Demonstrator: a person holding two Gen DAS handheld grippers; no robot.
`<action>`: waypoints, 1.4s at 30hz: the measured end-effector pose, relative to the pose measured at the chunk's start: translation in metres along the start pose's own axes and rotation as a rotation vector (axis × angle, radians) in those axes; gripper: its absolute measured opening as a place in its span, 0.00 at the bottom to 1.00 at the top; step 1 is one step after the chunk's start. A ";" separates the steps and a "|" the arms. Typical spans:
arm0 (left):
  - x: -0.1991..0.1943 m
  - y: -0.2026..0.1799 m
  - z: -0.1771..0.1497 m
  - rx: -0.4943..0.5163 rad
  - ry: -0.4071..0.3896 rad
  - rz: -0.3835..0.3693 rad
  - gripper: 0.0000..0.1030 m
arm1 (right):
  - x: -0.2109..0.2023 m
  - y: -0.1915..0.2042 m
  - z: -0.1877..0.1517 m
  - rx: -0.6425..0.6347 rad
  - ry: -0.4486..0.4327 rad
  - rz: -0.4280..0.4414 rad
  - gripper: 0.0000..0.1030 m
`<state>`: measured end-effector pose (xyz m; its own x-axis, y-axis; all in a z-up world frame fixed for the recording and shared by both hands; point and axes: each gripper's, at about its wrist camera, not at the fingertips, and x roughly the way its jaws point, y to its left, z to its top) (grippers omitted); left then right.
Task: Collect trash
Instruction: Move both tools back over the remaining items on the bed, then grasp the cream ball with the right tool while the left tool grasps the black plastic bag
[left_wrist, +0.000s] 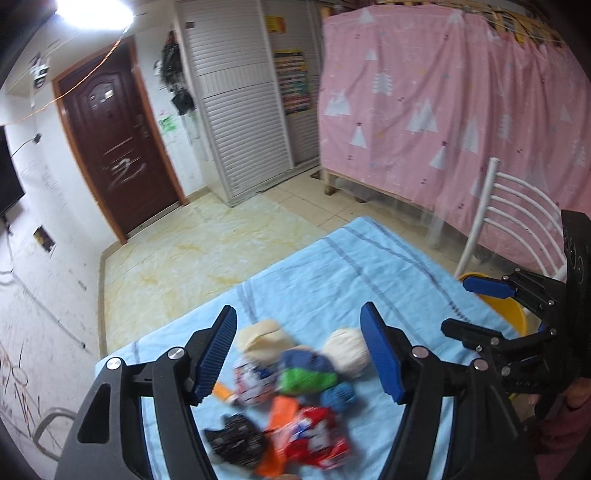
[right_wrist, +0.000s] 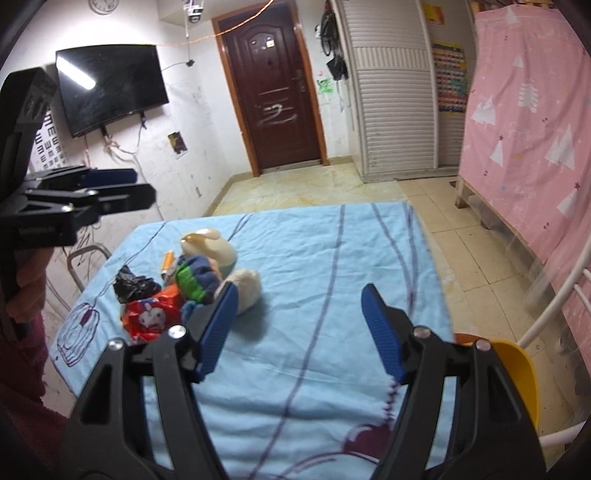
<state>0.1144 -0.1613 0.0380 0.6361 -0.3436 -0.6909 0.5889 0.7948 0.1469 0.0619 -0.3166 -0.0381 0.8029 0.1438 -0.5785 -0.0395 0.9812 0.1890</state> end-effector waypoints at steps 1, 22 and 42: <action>-0.001 0.009 -0.004 -0.012 0.002 0.008 0.61 | 0.004 0.004 0.000 -0.005 0.004 0.005 0.65; 0.028 0.086 -0.091 -0.185 0.146 -0.049 0.65 | 0.073 0.045 0.010 -0.050 0.115 0.053 0.65; 0.066 0.085 -0.118 -0.178 0.203 -0.150 0.20 | 0.100 0.047 0.009 -0.030 0.168 0.040 0.65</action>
<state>0.1479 -0.0572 -0.0785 0.4258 -0.3709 -0.8253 0.5605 0.8242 -0.0812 0.1459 -0.2568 -0.0797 0.6898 0.2002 -0.6958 -0.0894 0.9772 0.1926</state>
